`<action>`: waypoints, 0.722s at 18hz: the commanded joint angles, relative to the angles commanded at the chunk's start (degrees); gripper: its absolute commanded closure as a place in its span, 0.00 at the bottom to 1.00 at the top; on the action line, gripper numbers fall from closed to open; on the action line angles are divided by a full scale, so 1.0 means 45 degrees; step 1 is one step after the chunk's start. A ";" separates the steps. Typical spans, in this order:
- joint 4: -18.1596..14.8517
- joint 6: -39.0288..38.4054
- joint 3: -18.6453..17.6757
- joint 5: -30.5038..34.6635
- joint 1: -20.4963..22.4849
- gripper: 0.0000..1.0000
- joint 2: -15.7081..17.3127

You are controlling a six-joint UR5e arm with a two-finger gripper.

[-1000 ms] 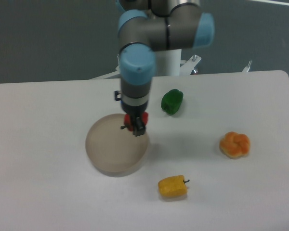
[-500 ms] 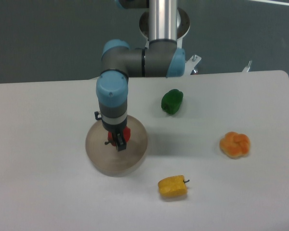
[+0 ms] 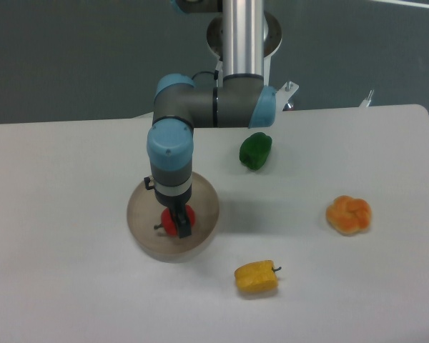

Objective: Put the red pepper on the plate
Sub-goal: 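Lower the red pepper onto the plate and open the gripper, then lift the open gripper up and away from the plate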

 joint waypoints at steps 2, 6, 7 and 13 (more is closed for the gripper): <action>-0.0292 0.0525 0.0039 0.0000 0.0703 0.00 0.0352; -0.1969 0.2651 0.0604 0.0019 0.2011 0.00 0.0783; -0.2457 0.3160 0.0838 0.0039 0.2324 0.00 0.0764; -0.4471 0.6593 0.2188 0.0608 0.4492 0.00 0.0374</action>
